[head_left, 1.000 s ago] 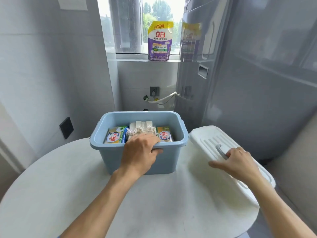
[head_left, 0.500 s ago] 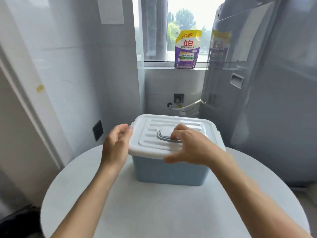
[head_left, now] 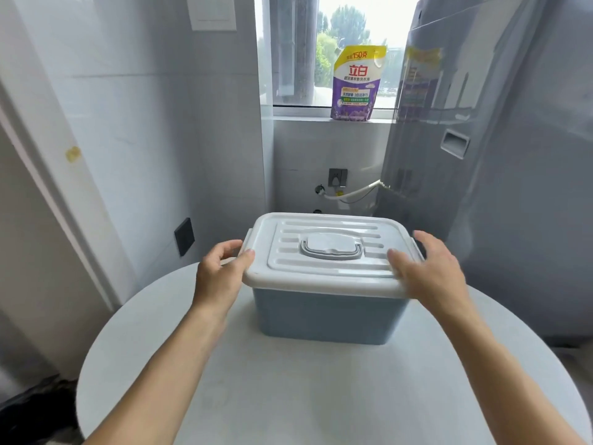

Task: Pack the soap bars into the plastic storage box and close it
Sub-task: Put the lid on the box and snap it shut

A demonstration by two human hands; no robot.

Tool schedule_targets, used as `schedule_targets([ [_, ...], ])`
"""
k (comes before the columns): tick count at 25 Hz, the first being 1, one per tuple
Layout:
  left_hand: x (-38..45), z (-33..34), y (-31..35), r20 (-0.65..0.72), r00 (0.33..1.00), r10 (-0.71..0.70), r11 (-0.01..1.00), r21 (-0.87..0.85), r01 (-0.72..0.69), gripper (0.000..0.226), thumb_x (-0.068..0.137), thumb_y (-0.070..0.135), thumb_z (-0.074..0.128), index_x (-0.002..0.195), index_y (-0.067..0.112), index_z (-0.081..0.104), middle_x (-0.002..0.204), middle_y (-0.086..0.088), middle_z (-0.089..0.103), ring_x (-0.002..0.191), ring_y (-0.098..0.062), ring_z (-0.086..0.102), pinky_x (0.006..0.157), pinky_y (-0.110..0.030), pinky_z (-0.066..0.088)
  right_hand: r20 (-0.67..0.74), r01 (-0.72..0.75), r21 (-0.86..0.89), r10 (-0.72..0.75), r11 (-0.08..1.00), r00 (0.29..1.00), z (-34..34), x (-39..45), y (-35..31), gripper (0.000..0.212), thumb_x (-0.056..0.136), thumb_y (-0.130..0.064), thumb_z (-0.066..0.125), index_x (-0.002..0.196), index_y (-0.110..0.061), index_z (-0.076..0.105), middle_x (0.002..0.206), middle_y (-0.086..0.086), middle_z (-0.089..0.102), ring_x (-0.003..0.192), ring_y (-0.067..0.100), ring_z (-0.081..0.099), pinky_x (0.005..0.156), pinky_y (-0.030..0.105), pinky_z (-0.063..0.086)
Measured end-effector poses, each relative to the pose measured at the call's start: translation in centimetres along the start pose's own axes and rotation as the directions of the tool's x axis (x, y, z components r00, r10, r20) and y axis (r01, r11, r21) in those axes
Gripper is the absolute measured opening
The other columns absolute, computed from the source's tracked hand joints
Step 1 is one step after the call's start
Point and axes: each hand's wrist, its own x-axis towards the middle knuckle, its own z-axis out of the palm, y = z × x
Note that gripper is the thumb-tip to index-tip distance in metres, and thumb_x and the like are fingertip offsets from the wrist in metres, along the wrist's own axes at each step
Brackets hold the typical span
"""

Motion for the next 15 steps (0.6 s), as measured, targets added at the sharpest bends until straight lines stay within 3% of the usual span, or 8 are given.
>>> schedule_targets([
  [1, 0.0, 0.1, 0.0, 0.062, 0.980, -0.189, 0.977, -0.084, 0.193, 0.031, 0.080, 0.037, 0.068, 0.109, 0.028, 0.067, 0.114, 0.002, 0.065, 0.107, -0.018, 0.058, 0.091, -0.037, 0.039, 0.103, -0.306, 0.185, 0.291, 0.934, 0.951, -0.5, -0.2, 1.1, 0.077, 0.069, -0.055, 0.071, 0.133, -0.016, 0.055, 0.138, 0.005, 0.058, 0.121, 0.030, 0.053, 0.095, 0.041, 0.037],
  [2, -0.2, 0.0, -0.1, 0.149, 0.932, -0.329, 0.926, -0.144, 0.350, 0.034, 0.077, 0.042, 0.067, 0.108, 0.028, 0.068, 0.109, 0.001, 0.066, 0.107, -0.021, 0.058, 0.097, -0.046, 0.034, 0.295, -0.532, 0.320, 0.451, 0.784, 0.842, -0.8, -0.6, 1.9, 0.084, 0.059, -0.062, 0.074, 0.127, -0.015, 0.059, 0.130, 0.007, 0.062, 0.114, 0.030, 0.057, 0.091, 0.042, 0.039],
  [3, -0.3, -0.1, -0.4, 0.222, 0.892, -0.393, 0.882, -0.182, 0.434, 0.033, 0.077, 0.044, 0.066, 0.105, 0.028, 0.069, 0.103, 0.000, 0.068, 0.105, -0.022, 0.059, 0.101, -0.054, 0.028, 0.479, -0.643, 0.409, 0.448, 0.647, 0.755, -0.8, -1.0, 2.3, 0.078, 0.055, -0.063, 0.076, 0.116, -0.016, 0.065, 0.117, 0.007, 0.068, 0.105, 0.029, 0.062, 0.092, 0.045, 0.041],
  [4, -0.3, -0.1, -0.3, 0.258, 0.875, -0.408, 0.863, -0.202, 0.462, 0.032, 0.077, 0.044, 0.065, 0.103, 0.027, 0.071, 0.099, -0.001, 0.070, 0.102, -0.022, 0.060, 0.104, -0.058, 0.025, 0.533, -0.666, 0.461, 0.417, 0.586, 0.736, -0.8, -1.4, 2.3, 0.066, 0.056, -0.059, 0.077, 0.106, -0.017, 0.068, 0.104, 0.006, 0.073, 0.097, 0.026, 0.065, 0.095, 0.048, 0.040],
  [7, -0.5, -0.1, -0.2, 0.223, 0.896, -0.385, 0.877, -0.214, 0.430, 0.030, 0.080, 0.042, 0.066, 0.104, 0.026, 0.071, 0.101, 0.001, 0.071, 0.099, -0.017, 0.062, 0.108, -0.059, 0.025, 0.401, -0.587, 0.591, 0.430, 0.553, 0.809, -0.3, -1.2, 1.5, 0.037, 0.063, -0.041, 0.082, 0.091, -0.019, 0.069, 0.087, 0.001, 0.073, 0.083, 0.019, 0.065, 0.093, 0.042, 0.044],
  [11, -0.5, -0.1, -0.2, 0.162, 0.927, -0.339, 0.901, -0.228, 0.370, 0.033, 0.078, 0.038, 0.070, 0.106, 0.020, 0.071, 0.095, 0.004, 0.070, 0.097, -0.016, 0.063, 0.103, -0.054, 0.035, -0.056, -0.209, 0.671, 0.329, 0.712, 0.943, 0.6, -1.2, 1.8, 0.028, 0.069, -0.026, 0.080, 0.081, -0.004, 0.066, 0.070, 0.001, 0.062, 0.063, 0.018, 0.054, 0.056, 0.027, 0.040],
  [13, -0.5, -0.2, -0.4, 0.146, 0.935, -0.324, 0.897, -0.267, 0.352, 0.030, 0.077, 0.034, 0.074, 0.103, 0.018, 0.071, 0.096, 0.001, 0.070, 0.096, -0.018, 0.064, 0.100, -0.050, 0.041, -0.103, -0.107, 0.648, 0.226, 0.754, 0.969, 1.0, -1.3, 2.1, 0.031, 0.072, -0.024, 0.074, 0.075, 0.004, 0.063, 0.064, 0.006, 0.049, 0.061, 0.020, 0.042, 0.057, 0.030, 0.034],
  [15, -0.6, 0.1, -0.6, 0.130, 0.944, -0.304, 0.868, -0.370, 0.331, 0.021, 0.077, 0.025, 0.076, 0.094, 0.016, 0.071, 0.093, -0.003, 0.072, 0.091, -0.020, 0.065, 0.093, -0.043, 0.048, -0.112, -0.081, 0.613, 0.188, 0.786, 0.976, 1.0, -1.0, 2.1, 0.023, 0.073, -0.024, 0.071, 0.076, -0.001, 0.068, 0.063, 0.006, 0.053, 0.061, 0.019, 0.043, 0.059, 0.033, 0.038],
])
